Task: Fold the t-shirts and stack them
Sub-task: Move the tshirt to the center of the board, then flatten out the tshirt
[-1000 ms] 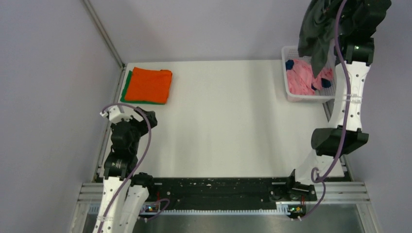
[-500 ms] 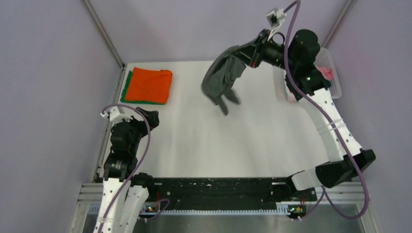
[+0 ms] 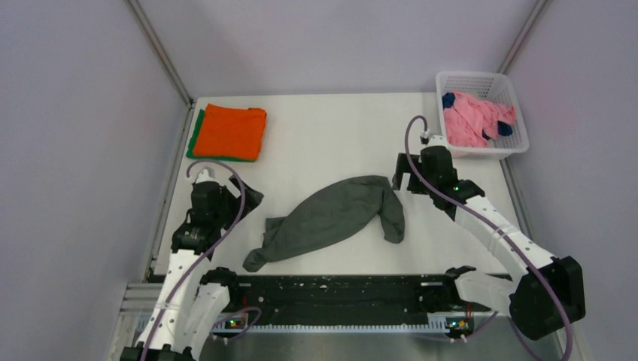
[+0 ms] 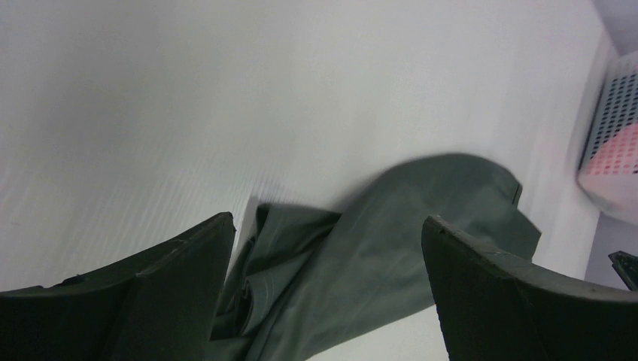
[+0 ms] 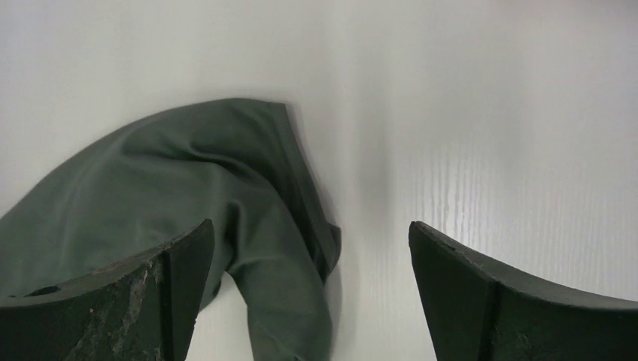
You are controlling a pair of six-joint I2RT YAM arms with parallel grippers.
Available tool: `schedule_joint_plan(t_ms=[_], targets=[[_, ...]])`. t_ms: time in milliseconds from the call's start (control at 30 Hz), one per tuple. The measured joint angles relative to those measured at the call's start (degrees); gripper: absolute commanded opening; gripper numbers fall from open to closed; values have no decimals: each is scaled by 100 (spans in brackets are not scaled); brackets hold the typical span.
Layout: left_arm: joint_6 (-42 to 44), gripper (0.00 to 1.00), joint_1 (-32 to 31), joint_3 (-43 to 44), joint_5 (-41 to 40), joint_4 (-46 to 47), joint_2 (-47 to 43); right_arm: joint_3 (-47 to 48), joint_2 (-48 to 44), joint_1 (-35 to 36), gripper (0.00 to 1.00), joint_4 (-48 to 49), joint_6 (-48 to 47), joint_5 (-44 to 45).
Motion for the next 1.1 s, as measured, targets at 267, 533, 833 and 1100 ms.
schedule_joint_plan(t_ms=[267, 533, 833, 1100], targets=[[-315, 98, -175, -728, 466, -728, 184, -389, -319, -2, 98, -236, 275, -92], [-1029, 71, -1093, -1141, 63, -1311, 264, -1631, -1340, 0, 89, -286, 800, -610], [-1102, 0, -1875, -1163, 120, -809, 951, -2559, -1244, 0, 58, 212, 1161, -1176], [-927, 0, -1974, -994, 581, -450, 129, -2682, -885, 0, 0, 1128, 1237, -1633]])
